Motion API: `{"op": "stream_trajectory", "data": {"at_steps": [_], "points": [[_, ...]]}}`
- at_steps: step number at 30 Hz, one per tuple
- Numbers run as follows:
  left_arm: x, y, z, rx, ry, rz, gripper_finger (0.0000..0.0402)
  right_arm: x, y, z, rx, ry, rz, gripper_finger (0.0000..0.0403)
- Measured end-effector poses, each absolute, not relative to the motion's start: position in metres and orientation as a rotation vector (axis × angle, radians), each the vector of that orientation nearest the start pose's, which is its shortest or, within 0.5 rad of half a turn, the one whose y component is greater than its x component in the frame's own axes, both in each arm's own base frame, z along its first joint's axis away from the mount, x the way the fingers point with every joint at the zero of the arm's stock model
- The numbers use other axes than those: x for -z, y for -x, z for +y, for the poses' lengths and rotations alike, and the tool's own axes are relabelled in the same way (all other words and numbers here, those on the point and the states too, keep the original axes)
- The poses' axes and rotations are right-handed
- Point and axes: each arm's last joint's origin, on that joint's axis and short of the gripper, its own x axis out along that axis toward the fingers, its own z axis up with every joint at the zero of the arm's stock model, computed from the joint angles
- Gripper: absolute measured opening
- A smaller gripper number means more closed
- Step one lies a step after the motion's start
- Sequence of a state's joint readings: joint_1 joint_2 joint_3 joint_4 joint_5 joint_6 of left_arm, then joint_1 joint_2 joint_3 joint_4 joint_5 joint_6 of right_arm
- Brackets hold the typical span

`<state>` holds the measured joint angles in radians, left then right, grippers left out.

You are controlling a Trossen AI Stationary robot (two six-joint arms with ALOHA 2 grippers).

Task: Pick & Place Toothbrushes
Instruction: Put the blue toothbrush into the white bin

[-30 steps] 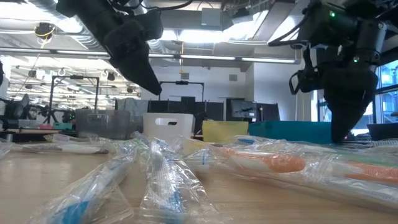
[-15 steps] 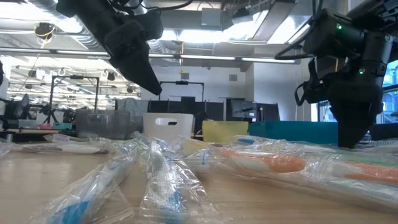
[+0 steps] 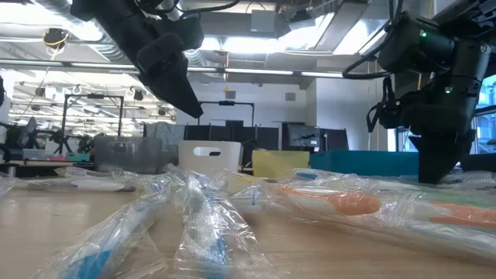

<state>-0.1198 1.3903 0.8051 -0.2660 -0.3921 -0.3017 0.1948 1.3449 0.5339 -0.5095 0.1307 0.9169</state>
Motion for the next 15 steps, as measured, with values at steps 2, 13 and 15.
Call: {"op": "stream_trajectory", "data": {"at_steps": [2,13,15], "points": [[-0.207,-0.272,-0.021,-0.382,0.063,0.775,0.0143,-0.131,-0.195,0.034,0.532,-0.571,1.2,0.0027],[-0.207,-0.272,-0.019,-0.394,0.086,0.769,0.0221,-0.147,-0.21,0.037,0.411,-0.506,1.102,0.0025],[-0.207,-0.272,-0.016,-0.411,0.113,0.762,0.0233,-0.155,-0.214,0.037,0.389,-0.471,1.065,0.0021]]}}
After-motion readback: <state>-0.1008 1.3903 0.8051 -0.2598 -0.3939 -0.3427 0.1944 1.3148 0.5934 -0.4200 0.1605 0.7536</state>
